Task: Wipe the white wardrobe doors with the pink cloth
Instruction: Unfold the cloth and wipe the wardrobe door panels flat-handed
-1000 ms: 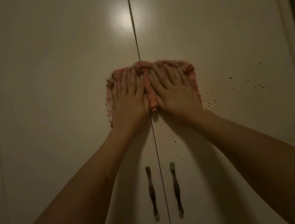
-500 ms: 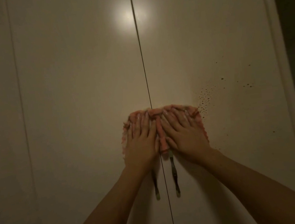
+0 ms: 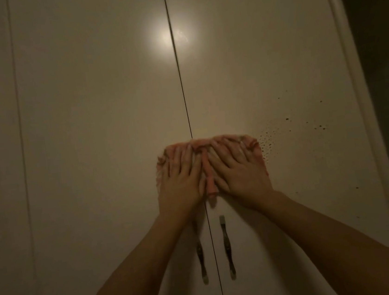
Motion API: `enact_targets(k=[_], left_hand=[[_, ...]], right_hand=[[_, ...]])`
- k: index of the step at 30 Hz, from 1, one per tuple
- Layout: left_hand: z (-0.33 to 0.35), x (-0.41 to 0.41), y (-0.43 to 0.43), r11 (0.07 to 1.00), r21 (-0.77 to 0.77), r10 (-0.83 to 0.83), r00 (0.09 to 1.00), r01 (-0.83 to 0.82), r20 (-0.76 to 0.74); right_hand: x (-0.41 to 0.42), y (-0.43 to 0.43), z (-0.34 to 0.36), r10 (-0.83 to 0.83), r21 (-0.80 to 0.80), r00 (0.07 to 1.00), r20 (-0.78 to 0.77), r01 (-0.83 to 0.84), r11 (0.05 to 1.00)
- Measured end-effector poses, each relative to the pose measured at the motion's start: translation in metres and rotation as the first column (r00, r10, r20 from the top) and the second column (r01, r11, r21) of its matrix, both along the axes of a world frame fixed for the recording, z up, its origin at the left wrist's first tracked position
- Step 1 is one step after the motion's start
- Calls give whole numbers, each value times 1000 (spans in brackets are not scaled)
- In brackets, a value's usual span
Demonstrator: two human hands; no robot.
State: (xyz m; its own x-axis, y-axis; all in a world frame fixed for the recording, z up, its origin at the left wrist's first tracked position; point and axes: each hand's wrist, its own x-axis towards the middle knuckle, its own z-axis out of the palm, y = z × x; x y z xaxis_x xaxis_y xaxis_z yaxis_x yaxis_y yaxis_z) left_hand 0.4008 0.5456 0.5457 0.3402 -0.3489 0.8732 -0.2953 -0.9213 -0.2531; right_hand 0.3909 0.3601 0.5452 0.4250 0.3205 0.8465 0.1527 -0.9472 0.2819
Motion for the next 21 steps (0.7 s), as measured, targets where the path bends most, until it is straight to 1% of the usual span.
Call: enact_targets(k=[2,4,7,13,17,21], left_hand=[[27,4,-4,1000,-11,-6,1000,6,11],[50,9,-6,1000,-11,0,998,1,59],[77,15,-8,1000,-9,-17,993,18,119],[120,21,-13,998,-18,-54,983,58,177],[136,23,-19,996,-47,-65,972,78,226],[129,25,-19,993,-70,-81,968,100,237]], right_hand=[[2,1,24,-6,17,999,39,5,1000],[1,0,46,-7,20,996,91,5,1000],[6,-4,75,-20,9,993,119,19,1000],[14,-10,121,-32,2,981,193,32,999],[14,-13,138,-30,2,975,220,30,1000],[14,-13,135,-28,-11,975,220,31,999]])
